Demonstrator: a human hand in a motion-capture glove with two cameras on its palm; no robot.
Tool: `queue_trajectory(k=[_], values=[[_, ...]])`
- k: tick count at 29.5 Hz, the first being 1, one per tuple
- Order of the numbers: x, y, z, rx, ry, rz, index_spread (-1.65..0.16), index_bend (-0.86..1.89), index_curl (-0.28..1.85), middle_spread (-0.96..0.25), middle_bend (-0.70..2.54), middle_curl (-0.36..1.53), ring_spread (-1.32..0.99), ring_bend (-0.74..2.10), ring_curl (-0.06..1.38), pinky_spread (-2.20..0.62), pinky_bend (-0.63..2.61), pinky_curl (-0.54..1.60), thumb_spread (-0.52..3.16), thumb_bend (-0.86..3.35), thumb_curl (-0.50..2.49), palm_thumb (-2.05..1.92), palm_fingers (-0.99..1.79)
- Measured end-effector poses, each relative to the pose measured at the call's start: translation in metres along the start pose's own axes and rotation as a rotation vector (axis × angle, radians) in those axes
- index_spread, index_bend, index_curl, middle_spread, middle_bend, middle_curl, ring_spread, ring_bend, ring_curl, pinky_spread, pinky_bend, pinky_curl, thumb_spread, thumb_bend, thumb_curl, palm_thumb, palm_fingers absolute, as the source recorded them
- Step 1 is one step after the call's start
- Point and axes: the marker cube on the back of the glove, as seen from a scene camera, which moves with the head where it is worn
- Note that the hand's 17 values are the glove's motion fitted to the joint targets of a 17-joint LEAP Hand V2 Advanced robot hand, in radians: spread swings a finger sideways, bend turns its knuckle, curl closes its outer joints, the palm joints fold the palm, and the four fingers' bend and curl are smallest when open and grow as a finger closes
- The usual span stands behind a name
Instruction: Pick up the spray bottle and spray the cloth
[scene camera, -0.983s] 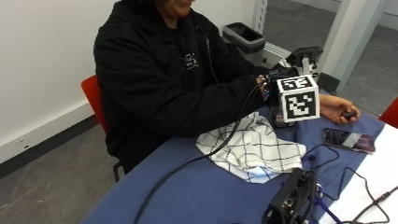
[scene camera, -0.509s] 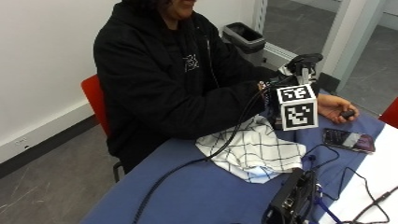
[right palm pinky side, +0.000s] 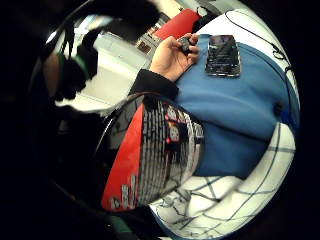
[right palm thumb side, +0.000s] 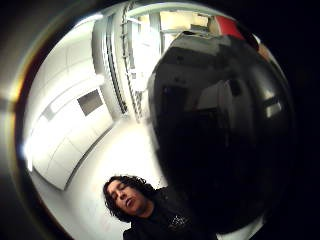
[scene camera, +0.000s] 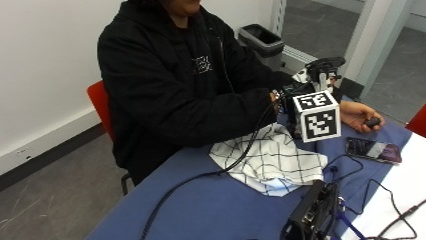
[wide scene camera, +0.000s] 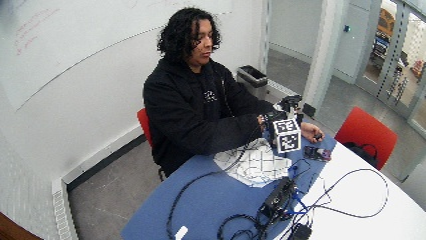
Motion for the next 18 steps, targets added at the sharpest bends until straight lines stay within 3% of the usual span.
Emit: queue_trajectory(k=[6, 11, 18], values=[[0.005, 0.046, -0.032, 0.039, 0.228, -0.038, -0.24, 0.15, 0.65, -0.05, 0.34, 0.50, -0.10, 0.56, 0.49, 0.02, 0.28, 0.43, 0.92, -0.07, 0.82, 0.72, 0.72], [0.023, 0.086, -0.071, -0.003, 0.561, -0.024, -0.25, 0.10, 0.57, -0.03, 0.27, 0.46, -0.07, 0.49, 0.45, 0.12, 0.25, 0.41, 0.99, -0.06, 0.72, 0.65, 0.58], [-0.006, 0.149, -0.106, -0.008, 0.713, -0.043, -0.30, 0.08, 0.46, -0.04, 0.22, 0.42, -0.06, 0.48, 0.42, 0.19, 0.23, 0.38, 1.05, -0.04, 0.62, 0.59, 0.48]])
